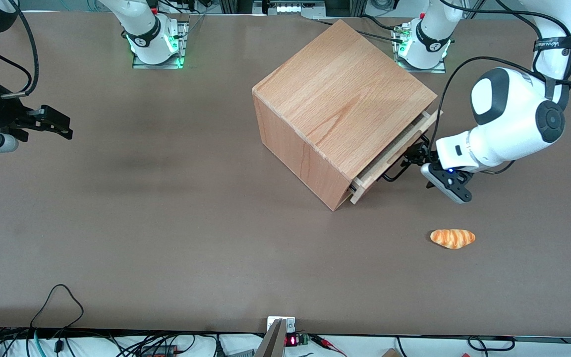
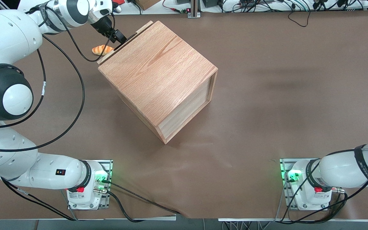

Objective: Open top drawer with left arm
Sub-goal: 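Pull the handle away from the cabinet with the left gripper, sliding the drawer out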

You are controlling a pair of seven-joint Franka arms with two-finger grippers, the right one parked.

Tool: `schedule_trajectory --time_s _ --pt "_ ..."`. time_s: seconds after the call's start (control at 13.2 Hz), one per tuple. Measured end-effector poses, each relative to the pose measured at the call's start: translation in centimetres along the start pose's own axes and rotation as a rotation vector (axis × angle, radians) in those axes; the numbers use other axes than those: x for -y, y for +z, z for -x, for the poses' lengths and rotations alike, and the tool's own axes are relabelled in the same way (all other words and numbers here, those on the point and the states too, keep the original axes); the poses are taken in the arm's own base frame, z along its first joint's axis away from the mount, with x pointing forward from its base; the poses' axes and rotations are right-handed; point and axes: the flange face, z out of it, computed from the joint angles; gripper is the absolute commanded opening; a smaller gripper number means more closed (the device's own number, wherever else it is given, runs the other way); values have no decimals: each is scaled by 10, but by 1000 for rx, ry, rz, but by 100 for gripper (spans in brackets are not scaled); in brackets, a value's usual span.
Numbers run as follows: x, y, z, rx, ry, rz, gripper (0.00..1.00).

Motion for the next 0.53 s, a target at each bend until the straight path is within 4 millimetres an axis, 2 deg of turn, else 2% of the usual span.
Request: schedule_trajectory --time_s 0.53 --pt "64 -27 23 -70 -109 -78 99"
